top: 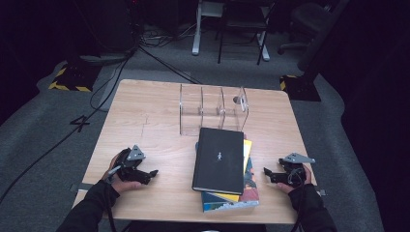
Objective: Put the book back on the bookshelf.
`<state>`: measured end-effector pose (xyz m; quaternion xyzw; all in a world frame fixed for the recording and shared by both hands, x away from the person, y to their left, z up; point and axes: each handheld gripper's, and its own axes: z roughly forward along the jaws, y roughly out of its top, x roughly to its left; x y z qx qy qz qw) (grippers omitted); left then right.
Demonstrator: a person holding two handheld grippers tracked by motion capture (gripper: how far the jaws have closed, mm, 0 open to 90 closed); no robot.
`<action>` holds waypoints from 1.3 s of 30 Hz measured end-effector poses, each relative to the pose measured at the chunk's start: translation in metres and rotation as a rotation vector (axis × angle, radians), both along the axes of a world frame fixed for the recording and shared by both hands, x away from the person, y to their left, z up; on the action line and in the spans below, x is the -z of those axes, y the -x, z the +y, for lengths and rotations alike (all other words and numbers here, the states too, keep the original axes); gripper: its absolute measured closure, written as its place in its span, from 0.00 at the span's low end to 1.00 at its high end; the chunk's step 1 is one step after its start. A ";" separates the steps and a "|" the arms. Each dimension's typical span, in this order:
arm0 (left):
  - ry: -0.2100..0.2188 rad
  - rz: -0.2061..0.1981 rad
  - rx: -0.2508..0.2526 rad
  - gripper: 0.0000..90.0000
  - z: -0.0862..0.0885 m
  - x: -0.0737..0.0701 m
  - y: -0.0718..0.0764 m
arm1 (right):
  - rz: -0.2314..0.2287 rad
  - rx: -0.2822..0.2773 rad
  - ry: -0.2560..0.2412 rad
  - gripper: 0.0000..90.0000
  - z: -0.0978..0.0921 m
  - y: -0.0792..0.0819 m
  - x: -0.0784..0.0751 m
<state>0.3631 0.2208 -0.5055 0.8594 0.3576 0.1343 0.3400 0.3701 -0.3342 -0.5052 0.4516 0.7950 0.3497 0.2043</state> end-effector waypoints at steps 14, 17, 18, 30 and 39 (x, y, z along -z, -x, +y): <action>0.001 -0.004 0.005 0.11 0.000 0.000 0.002 | 0.003 -0.005 0.005 0.21 0.000 0.001 -0.001; -0.004 0.003 0.013 0.12 -0.002 -0.001 0.004 | -0.001 -0.031 -0.001 0.23 0.001 0.002 -0.006; -0.004 0.003 0.013 0.13 -0.002 -0.001 0.004 | -0.001 -0.031 -0.001 0.23 0.001 0.002 -0.006; 0.006 0.000 0.065 0.20 -0.016 -0.005 0.008 | -0.072 -0.210 -0.107 0.26 0.021 0.020 -0.065; 0.003 -0.038 0.102 0.23 -0.033 -0.014 0.006 | -0.087 -0.325 -0.138 0.26 0.054 0.027 -0.086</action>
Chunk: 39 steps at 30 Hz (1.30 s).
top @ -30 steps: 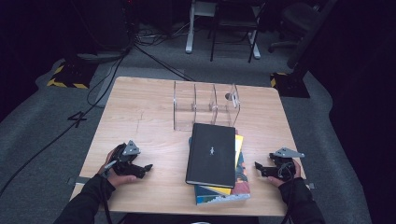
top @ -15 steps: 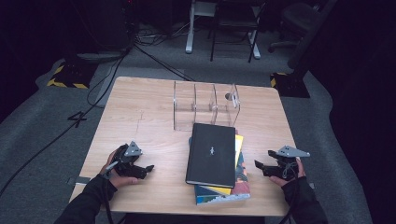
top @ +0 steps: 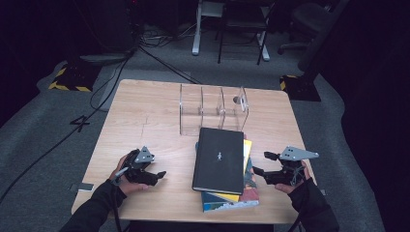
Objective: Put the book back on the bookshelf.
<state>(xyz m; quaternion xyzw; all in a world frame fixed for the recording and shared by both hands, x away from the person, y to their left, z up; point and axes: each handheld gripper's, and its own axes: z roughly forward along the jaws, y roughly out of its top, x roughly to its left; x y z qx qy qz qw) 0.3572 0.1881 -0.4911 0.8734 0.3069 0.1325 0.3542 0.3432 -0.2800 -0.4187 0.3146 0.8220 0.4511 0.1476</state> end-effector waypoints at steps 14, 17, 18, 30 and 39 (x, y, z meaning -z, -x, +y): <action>-0.007 -0.046 0.069 0.26 -0.040 -0.011 -0.024 | 0.052 -0.106 0.022 0.26 0.043 -0.005 -0.007; -0.012 -0.058 0.080 0.27 -0.048 -0.011 -0.029 | 0.069 -0.107 0.028 0.22 0.046 -0.008 -0.005; -0.011 -0.061 0.083 0.28 -0.050 -0.011 -0.031 | 0.075 -0.107 0.025 0.21 0.045 -0.009 -0.004; 0.026 -0.080 0.100 0.30 -0.069 -0.017 -0.055 | 0.248 -0.155 -0.056 0.01 0.042 -0.038 0.012; 0.047 -0.096 0.075 0.31 -0.081 -0.017 -0.076 | 0.264 -0.217 -0.044 0.00 0.055 -0.045 0.011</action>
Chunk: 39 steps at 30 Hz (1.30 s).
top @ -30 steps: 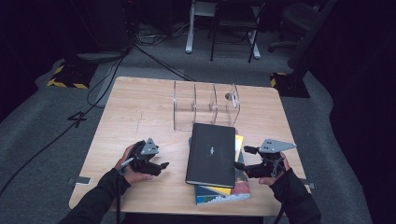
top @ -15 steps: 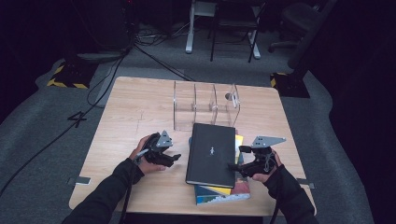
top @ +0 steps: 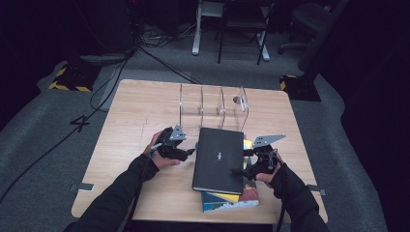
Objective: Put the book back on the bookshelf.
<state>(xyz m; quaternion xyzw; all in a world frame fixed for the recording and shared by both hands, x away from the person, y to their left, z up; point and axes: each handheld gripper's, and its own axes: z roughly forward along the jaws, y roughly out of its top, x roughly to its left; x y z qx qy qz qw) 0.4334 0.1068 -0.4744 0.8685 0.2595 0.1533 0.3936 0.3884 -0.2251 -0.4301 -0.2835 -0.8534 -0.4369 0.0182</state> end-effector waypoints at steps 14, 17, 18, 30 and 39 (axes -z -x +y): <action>0.028 -0.016 -0.037 0.32 -0.016 0.007 -0.016 | -0.042 -0.015 0.005 0.00 0.002 0.000 -0.001; 0.038 -0.033 -0.053 0.32 -0.016 0.006 -0.018 | -0.057 -0.017 0.012 0.00 0.003 0.000 -0.003; 0.049 -0.024 -0.055 0.32 -0.016 0.006 -0.019 | -0.057 -0.018 0.011 0.00 0.003 0.000 -0.003; 0.152 0.014 0.080 0.79 -0.007 0.006 -0.023 | -0.096 -0.026 -0.008 0.00 0.007 -0.003 -0.002; 0.243 0.020 0.126 0.93 0.000 -0.016 -0.034 | -0.207 -0.026 -0.025 0.02 0.009 -0.003 -0.009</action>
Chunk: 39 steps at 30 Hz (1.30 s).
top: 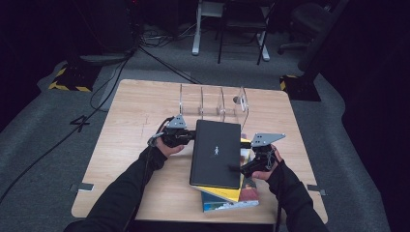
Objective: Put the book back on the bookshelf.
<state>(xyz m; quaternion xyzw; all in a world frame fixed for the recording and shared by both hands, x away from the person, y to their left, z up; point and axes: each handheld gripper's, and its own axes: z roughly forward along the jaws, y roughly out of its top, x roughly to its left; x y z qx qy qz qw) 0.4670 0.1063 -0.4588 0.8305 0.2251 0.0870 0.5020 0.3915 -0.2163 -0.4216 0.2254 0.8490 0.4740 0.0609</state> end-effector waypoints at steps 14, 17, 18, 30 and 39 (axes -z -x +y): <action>0.005 -0.033 0.031 0.99 -0.006 -0.039 -0.002 | -0.108 0.074 -0.057 0.07 -0.003 -0.006 -0.014; 0.005 -0.037 0.031 1.00 -0.006 -0.043 -0.003 | -0.174 0.099 -0.047 0.11 -0.001 -0.004 -0.020; 0.010 -0.036 0.030 1.00 -0.007 -0.045 -0.003 | -0.187 0.106 -0.047 0.12 -0.001 -0.004 -0.021; 0.007 -0.046 0.018 1.00 -0.015 -0.063 -0.002 | -0.272 0.137 -0.098 0.40 -0.008 -0.006 -0.043; -0.025 -0.072 -0.001 1.00 -0.012 -0.077 0.016 | -0.317 0.072 -0.105 0.41 -0.011 0.013 -0.060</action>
